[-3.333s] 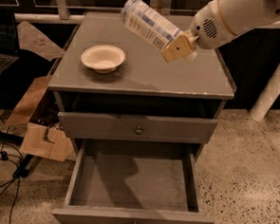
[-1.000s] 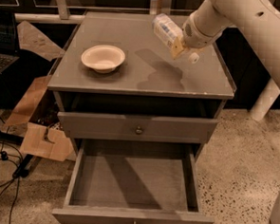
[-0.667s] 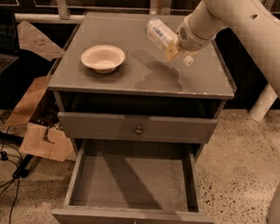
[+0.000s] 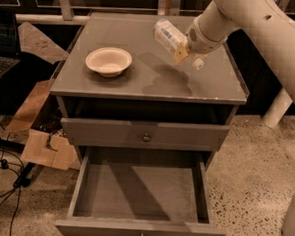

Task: Pick blue plastic bottle from middle drawer and place on counter

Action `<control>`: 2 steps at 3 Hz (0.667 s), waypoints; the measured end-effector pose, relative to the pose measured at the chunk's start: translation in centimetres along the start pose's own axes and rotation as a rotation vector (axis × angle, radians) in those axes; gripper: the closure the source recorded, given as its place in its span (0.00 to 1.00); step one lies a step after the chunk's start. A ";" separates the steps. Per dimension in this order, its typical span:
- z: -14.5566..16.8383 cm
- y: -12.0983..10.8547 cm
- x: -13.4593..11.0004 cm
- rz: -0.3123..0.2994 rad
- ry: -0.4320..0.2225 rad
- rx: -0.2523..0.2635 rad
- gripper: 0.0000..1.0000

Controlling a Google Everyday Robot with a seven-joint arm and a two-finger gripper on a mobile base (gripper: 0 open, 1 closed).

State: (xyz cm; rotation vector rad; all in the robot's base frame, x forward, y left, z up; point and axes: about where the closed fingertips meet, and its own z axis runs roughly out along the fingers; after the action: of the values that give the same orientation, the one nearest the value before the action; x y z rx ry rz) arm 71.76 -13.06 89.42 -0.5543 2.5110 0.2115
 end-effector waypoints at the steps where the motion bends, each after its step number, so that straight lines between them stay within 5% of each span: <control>1: 0.0 0.0 0.0 0.000 0.000 0.000 0.53; 2: 0.0 0.0 0.0 0.000 0.000 0.000 0.31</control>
Offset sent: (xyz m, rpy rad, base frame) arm 0.0000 0.0000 0.0000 0.0000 0.0000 0.0000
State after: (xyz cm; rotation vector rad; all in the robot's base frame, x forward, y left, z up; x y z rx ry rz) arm 71.76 -13.06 89.41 -0.5543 2.5110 0.2116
